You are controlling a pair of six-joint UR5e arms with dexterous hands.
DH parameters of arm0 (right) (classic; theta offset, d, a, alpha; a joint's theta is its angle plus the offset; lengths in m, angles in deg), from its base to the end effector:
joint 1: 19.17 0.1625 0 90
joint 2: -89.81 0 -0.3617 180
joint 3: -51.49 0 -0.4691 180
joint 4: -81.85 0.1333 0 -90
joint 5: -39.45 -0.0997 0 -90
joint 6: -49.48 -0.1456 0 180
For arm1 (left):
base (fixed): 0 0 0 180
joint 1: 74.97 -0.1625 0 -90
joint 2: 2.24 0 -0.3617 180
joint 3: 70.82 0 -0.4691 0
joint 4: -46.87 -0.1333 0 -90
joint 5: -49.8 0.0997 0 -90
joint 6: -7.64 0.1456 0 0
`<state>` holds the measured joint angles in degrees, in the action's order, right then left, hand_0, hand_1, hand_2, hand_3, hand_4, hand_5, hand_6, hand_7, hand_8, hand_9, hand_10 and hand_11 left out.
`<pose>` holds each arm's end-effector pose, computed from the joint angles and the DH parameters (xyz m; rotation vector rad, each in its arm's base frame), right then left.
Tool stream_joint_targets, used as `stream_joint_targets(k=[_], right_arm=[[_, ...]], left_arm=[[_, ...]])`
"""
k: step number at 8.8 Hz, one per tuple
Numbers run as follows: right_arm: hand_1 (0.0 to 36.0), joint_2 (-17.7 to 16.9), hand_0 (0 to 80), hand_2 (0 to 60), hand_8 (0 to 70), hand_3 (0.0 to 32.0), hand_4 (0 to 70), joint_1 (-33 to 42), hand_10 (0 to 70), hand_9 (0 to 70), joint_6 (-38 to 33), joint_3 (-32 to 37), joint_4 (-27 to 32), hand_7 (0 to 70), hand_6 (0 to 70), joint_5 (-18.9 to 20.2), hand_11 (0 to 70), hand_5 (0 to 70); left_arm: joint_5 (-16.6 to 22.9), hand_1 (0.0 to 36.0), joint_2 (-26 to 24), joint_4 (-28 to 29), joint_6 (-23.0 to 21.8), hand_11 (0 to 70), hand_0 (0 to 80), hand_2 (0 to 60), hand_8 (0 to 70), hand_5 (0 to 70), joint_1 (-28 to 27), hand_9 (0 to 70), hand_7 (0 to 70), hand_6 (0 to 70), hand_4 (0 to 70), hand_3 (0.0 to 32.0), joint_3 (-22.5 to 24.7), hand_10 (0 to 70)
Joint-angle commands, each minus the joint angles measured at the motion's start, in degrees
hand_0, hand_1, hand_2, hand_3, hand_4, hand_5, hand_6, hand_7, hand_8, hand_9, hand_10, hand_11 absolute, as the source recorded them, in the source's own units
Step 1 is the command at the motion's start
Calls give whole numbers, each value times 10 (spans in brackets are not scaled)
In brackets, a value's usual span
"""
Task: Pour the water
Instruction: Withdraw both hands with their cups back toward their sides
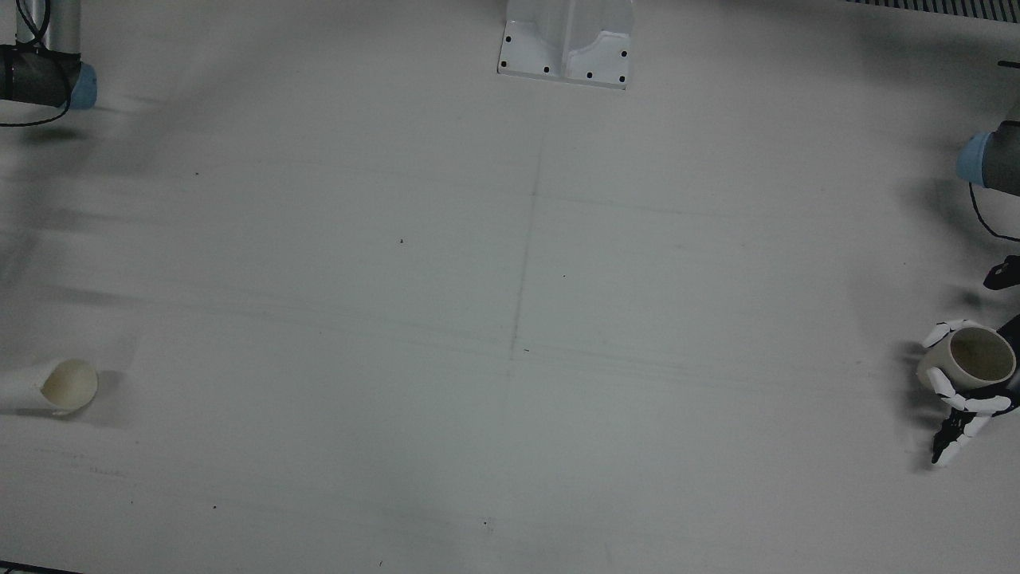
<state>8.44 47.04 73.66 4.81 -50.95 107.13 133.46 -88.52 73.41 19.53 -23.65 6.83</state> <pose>-0.0667 -0.6188 0.8552 0.3633 -2.2455 1.8274 0.2507 -0.5522 0.7250 -0.3936 2.0719 -1.6350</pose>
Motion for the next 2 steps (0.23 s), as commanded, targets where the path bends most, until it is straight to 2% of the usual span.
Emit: stream_joint_targets(k=[1, 2], right_arm=[[146, 2, 533, 0, 0, 320, 0, -2, 0, 0, 1, -1, 0, 0, 0, 0, 0, 37], [155, 3, 537, 0, 0, 320, 0, -2, 0, 0, 1, -1, 0, 0, 0, 0, 0, 40]], left_arm=[[-2, 86, -11, 11, 9, 0, 553, 0, 13, 0, -2, 0, 30, 26, 337, 0, -22, 0], [-2, 79, -18, 11, 10, 0, 539, 0, 9, 0, -2, 0, 24, 22, 279, 0, -28, 0]])
